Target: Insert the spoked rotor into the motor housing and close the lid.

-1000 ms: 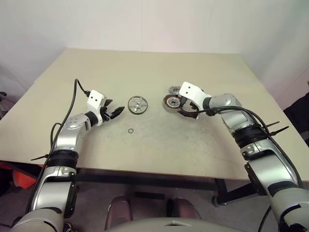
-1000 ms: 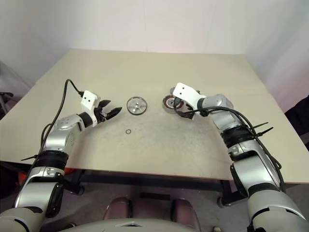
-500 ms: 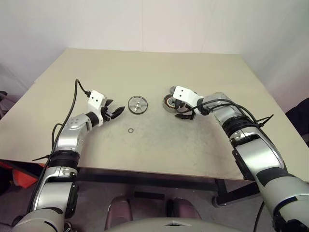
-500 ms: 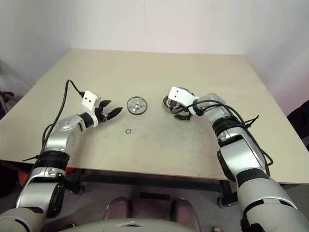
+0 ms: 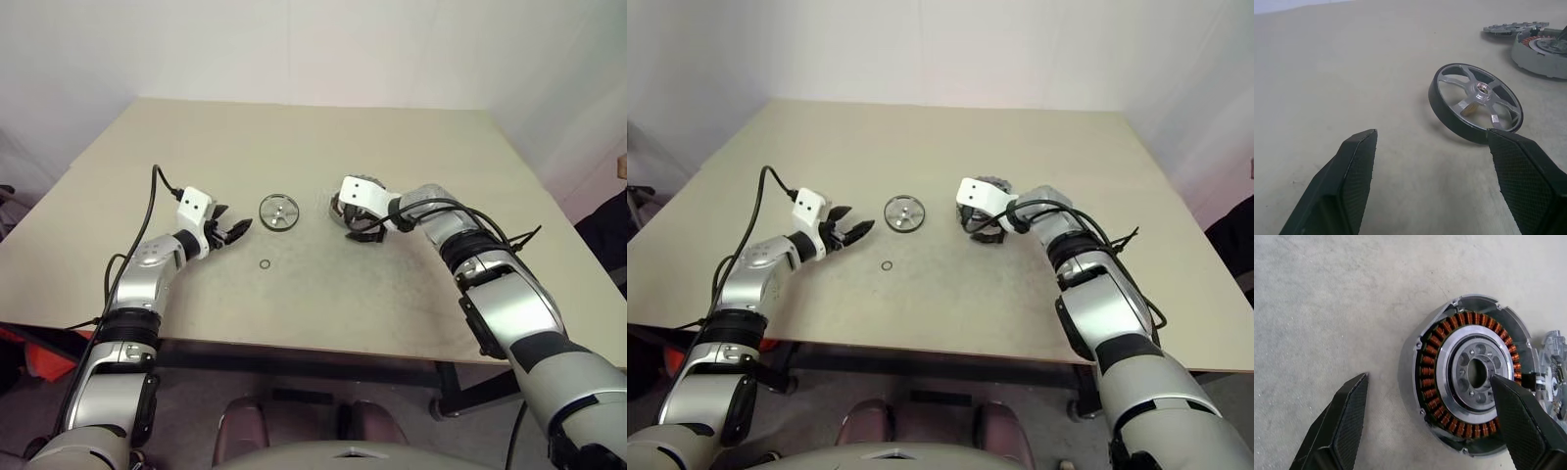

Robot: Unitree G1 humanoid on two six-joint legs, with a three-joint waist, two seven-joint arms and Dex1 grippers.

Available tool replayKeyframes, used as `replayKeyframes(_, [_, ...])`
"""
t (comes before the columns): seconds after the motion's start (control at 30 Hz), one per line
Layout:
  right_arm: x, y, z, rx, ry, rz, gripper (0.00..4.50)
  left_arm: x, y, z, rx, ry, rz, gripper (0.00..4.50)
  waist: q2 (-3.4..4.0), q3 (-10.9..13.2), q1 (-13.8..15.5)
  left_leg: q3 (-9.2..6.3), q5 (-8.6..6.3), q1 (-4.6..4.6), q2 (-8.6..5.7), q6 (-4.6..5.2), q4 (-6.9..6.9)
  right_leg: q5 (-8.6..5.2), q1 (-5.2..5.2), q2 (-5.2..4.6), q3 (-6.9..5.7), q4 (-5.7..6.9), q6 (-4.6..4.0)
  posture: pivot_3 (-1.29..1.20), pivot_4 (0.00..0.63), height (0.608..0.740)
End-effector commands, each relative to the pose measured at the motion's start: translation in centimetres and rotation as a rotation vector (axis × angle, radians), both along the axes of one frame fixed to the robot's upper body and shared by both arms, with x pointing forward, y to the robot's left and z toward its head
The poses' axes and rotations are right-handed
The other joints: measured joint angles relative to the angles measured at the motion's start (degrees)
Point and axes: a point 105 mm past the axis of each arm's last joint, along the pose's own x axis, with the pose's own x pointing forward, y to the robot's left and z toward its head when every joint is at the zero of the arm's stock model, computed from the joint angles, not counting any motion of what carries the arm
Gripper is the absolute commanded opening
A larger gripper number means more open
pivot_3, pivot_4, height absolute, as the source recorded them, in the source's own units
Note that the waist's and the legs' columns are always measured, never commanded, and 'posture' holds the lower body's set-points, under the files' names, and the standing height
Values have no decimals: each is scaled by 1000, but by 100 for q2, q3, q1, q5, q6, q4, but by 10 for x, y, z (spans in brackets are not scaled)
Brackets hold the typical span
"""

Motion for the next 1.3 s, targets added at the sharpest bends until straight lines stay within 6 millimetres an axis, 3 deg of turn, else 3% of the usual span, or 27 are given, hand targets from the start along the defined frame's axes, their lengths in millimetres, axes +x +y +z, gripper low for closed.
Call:
replayKeyframes(0.03, [7, 3, 13, 15, -31, -15, 3882, 2, -2, 18, -1, -67, -9, 3788, 0, 0, -4, 0, 0, 0, 0, 0, 0, 0, 0, 0, 0, 0, 0, 0, 0, 740])
replayKeyframes(0.13, [8, 2, 15, 14, -40, -22, 2887, 1, -1, 18, 0, -65, -7, 3788, 1, 0, -10, 0, 0, 0, 1, 1, 0, 0, 0, 0, 0, 1, -1, 0, 0, 740])
replayKeyframes(0.27, [11, 0, 19, 20, -55, -34, 2887, 0, -2, 17, 1, -61, -7, 3788, 1, 0, 2, 0, 0, -2, 2, 1, 0, -1, 0, -1, -3, 0, -1, 0, 0, 740])
replayKeyframes(0.4, [11, -1, 21, 26, -56, -32, 2017, 1, -4, 17, 1, -60, -11, 3788, 1, 0, 8, 0, 0, -2, 3, 1, 0, -1, 0, 0, -4, 0, -2, 0, 0, 740])
replayKeyframes(0.73, [9, -8, 16, 7, -50, -41, 1999, 1, -6, 17, -1, -60, -16, 3788, 1, 0, 7, 1, 1, -3, 8, 1, 0, -1, 1, -1, -8, 2, -2, 0, 0, 740])
replayKeyframes(0.93, [5, -9, 24, -14, -74, 30, 1999, 0, -5, 16, -1, -59, -11, 3788, 2, 1, 41, 1, 1, -7, 8, 2, 0, -1, 1, -1, -9, 1, -2, 0, 0, 740])
replayKeyframes(1.3, [-38, -22, 30, -69, -86, 137, 1999, 1, -10, 13, -9, -50, -21, 3788, 1, 2, 132, 2, 12, -11, 14, -9, 0, -4, 1, 1, -14, -4, -1, 0, 0, 740])
